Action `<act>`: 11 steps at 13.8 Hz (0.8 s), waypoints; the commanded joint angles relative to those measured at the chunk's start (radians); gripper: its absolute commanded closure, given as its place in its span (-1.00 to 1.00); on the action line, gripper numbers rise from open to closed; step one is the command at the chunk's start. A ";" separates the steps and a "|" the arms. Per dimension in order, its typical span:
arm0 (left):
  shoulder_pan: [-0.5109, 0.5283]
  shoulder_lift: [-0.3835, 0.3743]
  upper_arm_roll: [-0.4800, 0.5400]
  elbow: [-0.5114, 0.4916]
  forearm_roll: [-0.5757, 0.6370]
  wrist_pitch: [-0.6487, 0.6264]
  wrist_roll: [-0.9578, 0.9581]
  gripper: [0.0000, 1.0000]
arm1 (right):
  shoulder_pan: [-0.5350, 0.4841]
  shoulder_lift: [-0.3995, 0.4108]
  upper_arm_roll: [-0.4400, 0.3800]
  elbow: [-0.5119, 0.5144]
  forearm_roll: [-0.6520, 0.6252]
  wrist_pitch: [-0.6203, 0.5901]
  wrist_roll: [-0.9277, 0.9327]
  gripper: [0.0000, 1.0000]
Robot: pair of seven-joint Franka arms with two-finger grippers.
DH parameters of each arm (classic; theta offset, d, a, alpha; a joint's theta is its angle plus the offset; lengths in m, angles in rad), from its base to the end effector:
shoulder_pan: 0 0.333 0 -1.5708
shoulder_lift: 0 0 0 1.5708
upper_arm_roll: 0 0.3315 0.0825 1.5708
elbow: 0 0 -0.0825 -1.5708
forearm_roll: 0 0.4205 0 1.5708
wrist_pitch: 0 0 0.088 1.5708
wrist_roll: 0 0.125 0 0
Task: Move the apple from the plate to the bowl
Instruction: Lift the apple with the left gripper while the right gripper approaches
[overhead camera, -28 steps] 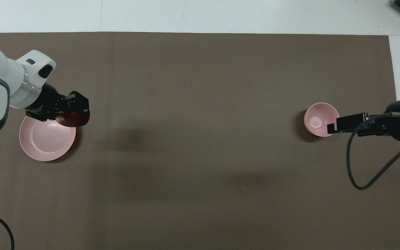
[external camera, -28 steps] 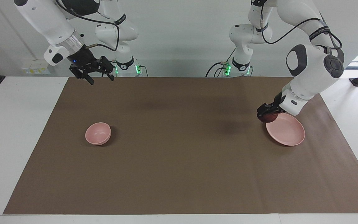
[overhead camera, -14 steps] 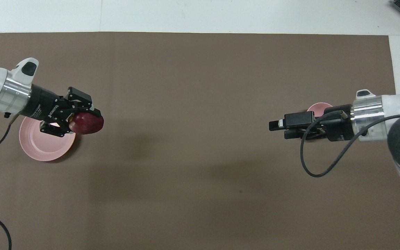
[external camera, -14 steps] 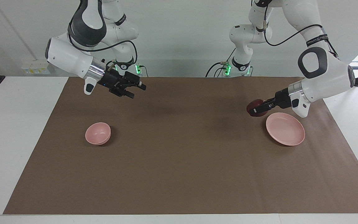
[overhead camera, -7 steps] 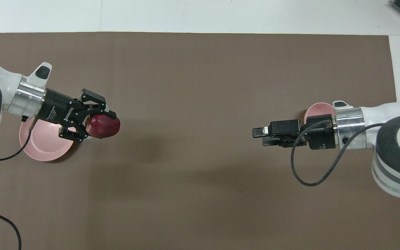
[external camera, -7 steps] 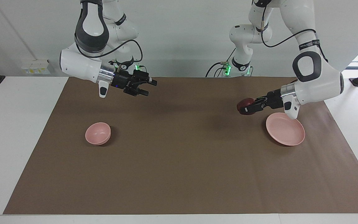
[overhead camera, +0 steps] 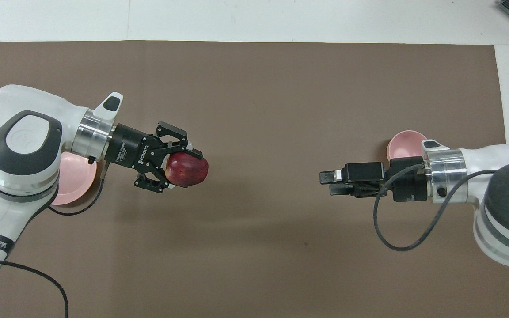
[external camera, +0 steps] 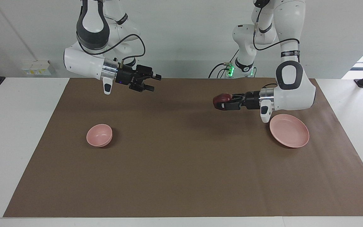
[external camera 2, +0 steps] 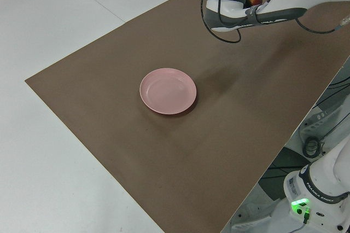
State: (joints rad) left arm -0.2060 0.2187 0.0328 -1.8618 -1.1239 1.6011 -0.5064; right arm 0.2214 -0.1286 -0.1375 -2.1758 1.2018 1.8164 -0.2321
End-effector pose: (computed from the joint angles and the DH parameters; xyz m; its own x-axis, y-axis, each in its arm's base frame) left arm 0.5856 -0.2155 0.4139 0.5883 0.1395 -0.7965 0.7351 -0.5028 0.4549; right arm 0.5277 0.1361 0.4687 0.9841 -0.0514 -0.1700 -0.1761 -0.4039 -0.8977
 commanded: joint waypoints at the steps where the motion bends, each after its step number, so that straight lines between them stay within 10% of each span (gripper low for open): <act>1: -0.068 -0.042 0.012 -0.050 -0.104 0.055 -0.050 1.00 | 0.021 -0.025 -0.001 -0.029 0.035 0.017 0.022 -1.00; 11: -0.092 -0.044 -0.184 -0.045 -0.361 0.252 -0.311 1.00 | 0.121 -0.023 0.001 -0.029 0.093 0.141 0.051 -1.00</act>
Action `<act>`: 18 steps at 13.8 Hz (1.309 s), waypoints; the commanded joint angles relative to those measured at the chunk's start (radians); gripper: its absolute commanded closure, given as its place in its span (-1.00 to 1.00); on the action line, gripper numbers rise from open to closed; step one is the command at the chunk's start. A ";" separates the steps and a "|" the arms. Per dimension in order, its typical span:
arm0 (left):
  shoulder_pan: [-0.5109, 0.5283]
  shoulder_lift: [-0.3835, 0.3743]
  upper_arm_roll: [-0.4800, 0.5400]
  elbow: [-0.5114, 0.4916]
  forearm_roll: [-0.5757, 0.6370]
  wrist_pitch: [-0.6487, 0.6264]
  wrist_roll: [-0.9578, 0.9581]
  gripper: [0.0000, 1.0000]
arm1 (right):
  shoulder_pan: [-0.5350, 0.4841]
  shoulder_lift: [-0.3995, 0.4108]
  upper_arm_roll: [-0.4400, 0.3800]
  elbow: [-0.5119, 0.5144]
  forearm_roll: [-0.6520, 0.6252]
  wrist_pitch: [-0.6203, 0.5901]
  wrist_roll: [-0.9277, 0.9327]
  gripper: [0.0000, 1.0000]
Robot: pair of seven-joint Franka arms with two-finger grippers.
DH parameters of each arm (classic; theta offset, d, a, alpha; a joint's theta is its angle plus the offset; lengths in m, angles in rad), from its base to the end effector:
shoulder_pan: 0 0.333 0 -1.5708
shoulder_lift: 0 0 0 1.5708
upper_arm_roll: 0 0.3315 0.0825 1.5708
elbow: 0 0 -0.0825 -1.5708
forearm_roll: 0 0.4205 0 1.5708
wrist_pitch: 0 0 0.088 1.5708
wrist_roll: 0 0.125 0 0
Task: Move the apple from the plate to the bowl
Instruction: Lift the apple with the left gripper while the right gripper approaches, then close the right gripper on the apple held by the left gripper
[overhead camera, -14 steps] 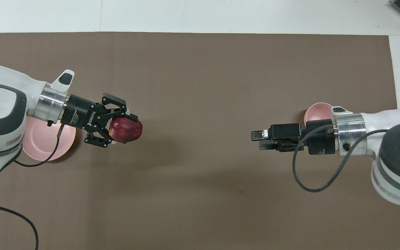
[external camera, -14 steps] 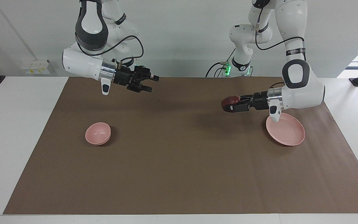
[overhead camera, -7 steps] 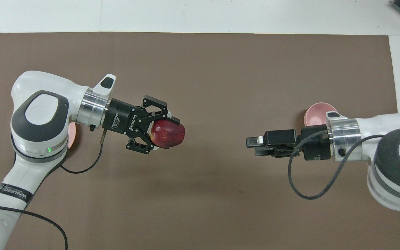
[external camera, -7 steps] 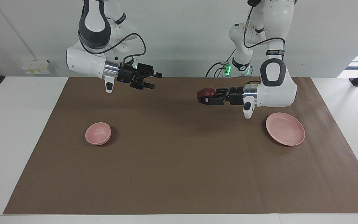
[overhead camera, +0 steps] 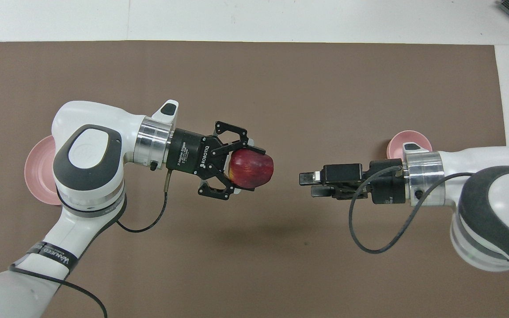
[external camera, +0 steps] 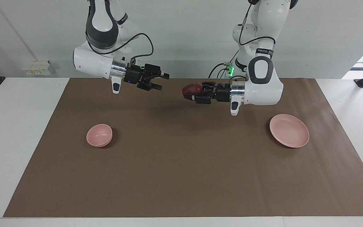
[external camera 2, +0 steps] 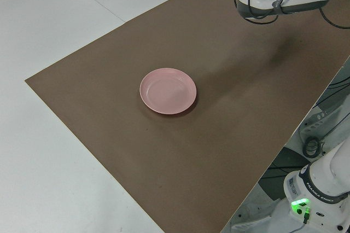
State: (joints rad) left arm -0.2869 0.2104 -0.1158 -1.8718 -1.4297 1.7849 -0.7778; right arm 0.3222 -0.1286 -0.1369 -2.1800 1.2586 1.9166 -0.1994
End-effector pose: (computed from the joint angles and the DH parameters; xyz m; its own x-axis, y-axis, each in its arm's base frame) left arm 0.5578 -0.3443 0.4417 0.3449 0.0996 -0.9334 0.8990 -0.3210 0.2979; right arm 0.5244 0.1815 0.4701 0.9821 -0.0715 -0.1743 -0.1883 -0.3909 -0.9009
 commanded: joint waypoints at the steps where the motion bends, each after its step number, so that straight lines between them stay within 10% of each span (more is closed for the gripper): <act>1: -0.011 -0.035 -0.065 -0.035 -0.080 0.106 -0.043 1.00 | 0.032 -0.023 0.000 -0.024 0.038 0.057 0.018 -1.00; 18: -0.034 -0.065 -0.171 -0.069 -0.137 0.191 -0.052 1.00 | 0.008 -0.017 -0.003 -0.021 0.041 0.050 0.009 -1.00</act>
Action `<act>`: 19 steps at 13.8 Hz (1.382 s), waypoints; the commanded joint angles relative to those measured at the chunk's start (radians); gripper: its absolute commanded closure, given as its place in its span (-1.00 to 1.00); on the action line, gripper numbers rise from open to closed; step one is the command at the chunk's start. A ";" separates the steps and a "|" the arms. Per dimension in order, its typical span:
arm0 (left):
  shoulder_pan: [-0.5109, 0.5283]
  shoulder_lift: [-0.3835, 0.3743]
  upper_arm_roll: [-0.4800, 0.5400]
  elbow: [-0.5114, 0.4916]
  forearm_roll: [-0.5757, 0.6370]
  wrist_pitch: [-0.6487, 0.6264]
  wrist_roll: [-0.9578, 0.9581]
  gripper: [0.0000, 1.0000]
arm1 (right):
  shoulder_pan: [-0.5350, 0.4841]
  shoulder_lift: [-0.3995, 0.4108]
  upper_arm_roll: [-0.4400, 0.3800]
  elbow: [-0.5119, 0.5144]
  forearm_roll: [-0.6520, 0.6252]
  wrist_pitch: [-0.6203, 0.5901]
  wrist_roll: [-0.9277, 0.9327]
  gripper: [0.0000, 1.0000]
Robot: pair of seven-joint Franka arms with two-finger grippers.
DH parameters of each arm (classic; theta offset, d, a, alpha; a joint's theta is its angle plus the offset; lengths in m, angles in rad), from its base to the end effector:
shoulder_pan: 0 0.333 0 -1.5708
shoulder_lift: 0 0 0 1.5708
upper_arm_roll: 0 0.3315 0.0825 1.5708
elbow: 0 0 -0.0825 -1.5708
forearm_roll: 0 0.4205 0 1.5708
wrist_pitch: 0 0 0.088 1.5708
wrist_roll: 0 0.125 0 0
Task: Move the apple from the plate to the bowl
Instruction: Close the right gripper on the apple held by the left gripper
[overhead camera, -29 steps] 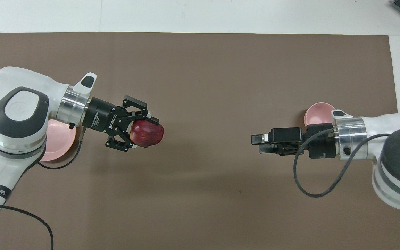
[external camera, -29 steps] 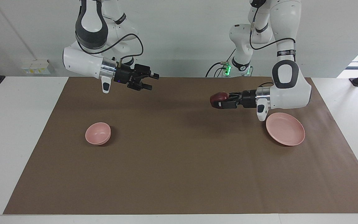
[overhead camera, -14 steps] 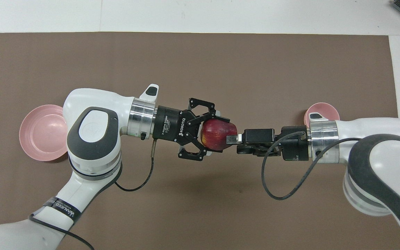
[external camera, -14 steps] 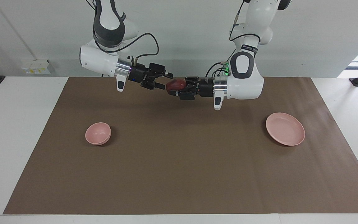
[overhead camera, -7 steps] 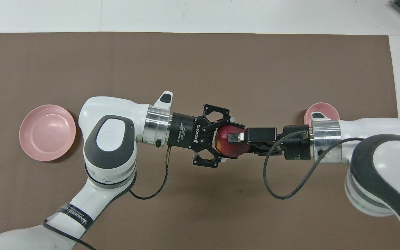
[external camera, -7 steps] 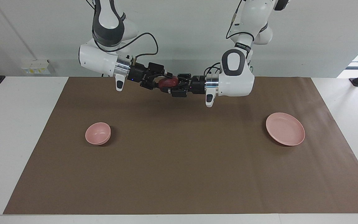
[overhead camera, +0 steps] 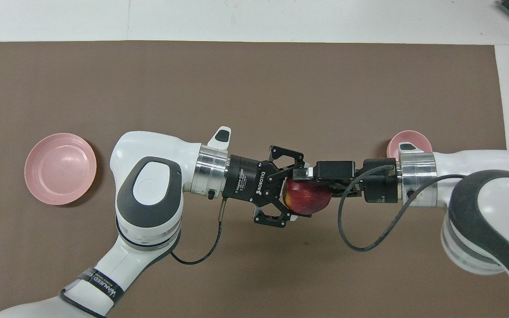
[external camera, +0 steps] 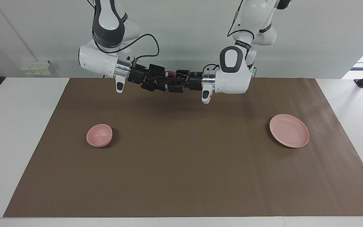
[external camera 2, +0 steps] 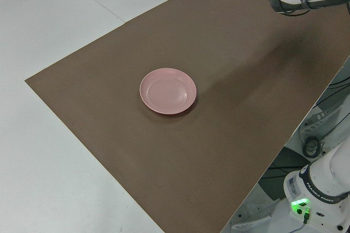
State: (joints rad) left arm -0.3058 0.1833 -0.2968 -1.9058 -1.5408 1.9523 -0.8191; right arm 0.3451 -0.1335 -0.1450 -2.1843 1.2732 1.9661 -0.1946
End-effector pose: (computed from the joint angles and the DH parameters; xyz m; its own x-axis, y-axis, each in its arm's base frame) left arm 0.4996 -0.4335 0.4510 0.2922 0.0739 -0.9535 0.9173 -0.3035 0.2576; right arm 0.5264 0.1843 0.4713 0.9808 -0.1074 -0.1630 -0.1923 -0.3879 -0.9014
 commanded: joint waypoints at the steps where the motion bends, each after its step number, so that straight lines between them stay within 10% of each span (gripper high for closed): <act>1: -0.018 -0.038 0.010 -0.035 -0.027 0.023 -0.011 1.00 | -0.015 -0.012 0.005 -0.015 0.026 -0.009 0.006 -0.97; 12: -0.029 -0.038 0.010 -0.033 -0.055 0.054 -0.009 1.00 | -0.038 -0.021 0.002 -0.020 0.025 -0.079 0.010 -0.99; 17: -0.030 -0.038 0.007 -0.033 -0.055 0.063 -0.009 1.00 | -0.040 -0.015 0.004 -0.015 0.015 -0.082 0.007 0.74; 19: -0.029 -0.038 0.005 -0.033 -0.055 0.065 -0.006 1.00 | -0.040 -0.014 0.002 -0.014 0.011 -0.087 0.006 1.00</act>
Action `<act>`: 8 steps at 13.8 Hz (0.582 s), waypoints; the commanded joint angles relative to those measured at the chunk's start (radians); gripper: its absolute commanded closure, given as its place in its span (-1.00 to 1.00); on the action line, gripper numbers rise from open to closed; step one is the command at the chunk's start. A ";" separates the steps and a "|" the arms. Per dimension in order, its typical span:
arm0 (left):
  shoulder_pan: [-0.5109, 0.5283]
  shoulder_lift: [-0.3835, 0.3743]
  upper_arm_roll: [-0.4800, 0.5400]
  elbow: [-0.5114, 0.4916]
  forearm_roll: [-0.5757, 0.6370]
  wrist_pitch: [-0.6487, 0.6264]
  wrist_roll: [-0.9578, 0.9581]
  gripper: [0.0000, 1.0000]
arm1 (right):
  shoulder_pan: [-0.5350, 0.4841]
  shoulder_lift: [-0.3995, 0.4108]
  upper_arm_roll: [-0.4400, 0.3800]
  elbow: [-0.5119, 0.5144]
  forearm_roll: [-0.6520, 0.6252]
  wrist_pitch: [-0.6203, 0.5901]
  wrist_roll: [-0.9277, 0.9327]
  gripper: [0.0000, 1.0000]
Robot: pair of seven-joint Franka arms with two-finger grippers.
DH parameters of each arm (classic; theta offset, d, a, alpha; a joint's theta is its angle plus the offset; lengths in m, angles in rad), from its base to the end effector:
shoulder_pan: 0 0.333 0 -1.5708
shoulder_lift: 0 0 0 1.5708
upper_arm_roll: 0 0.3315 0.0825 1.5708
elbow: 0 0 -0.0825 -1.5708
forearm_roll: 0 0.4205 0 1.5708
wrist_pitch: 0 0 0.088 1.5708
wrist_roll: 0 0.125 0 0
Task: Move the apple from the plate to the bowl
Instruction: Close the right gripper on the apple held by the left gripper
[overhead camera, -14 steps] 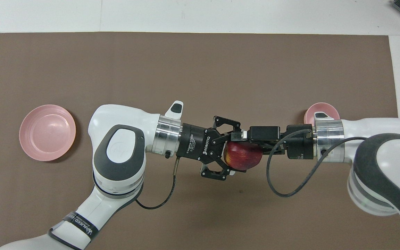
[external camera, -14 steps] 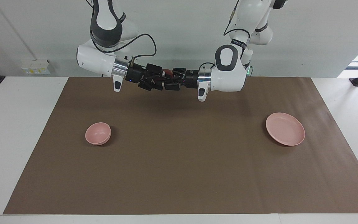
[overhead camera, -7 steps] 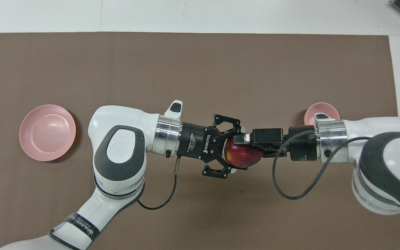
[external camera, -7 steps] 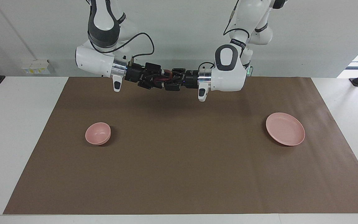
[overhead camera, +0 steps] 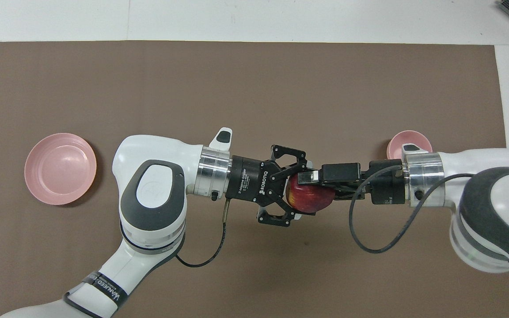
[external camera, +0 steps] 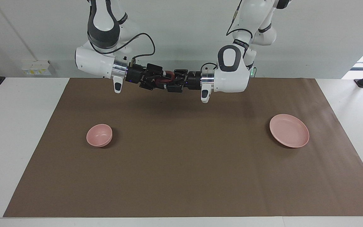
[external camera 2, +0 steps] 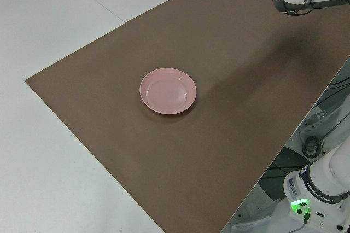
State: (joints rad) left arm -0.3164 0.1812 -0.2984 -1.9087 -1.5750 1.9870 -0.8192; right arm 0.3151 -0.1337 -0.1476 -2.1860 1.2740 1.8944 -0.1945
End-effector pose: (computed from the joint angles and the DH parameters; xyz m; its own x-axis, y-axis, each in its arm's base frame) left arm 0.4993 -0.4376 0.4517 0.2805 0.0755 -0.9569 0.9297 -0.2693 0.2513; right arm 0.5237 0.1743 0.4713 0.9785 -0.0748 -0.1922 -0.2062 -0.3679 -0.9067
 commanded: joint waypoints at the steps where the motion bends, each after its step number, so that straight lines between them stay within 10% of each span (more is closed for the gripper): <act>1: -0.018 -0.035 0.007 -0.027 -0.019 0.030 -0.002 0.42 | -0.010 -0.012 0.005 -0.009 0.010 -0.015 0.006 1.00; 2: -0.019 -0.040 0.008 -0.029 -0.019 0.048 -0.005 -0.99 | -0.010 -0.012 0.005 -0.009 0.010 -0.015 0.006 1.00; 8: 0.008 -0.063 0.018 -0.052 0.042 0.046 -0.014 -1.00 | -0.027 -0.011 0.002 -0.008 -0.004 -0.021 0.001 1.00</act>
State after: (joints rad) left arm -0.3192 0.1634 -0.2910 -1.9137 -1.5650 2.0264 -0.8214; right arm 0.3052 -0.1334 -0.1485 -2.1872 1.2735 1.8934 -0.1945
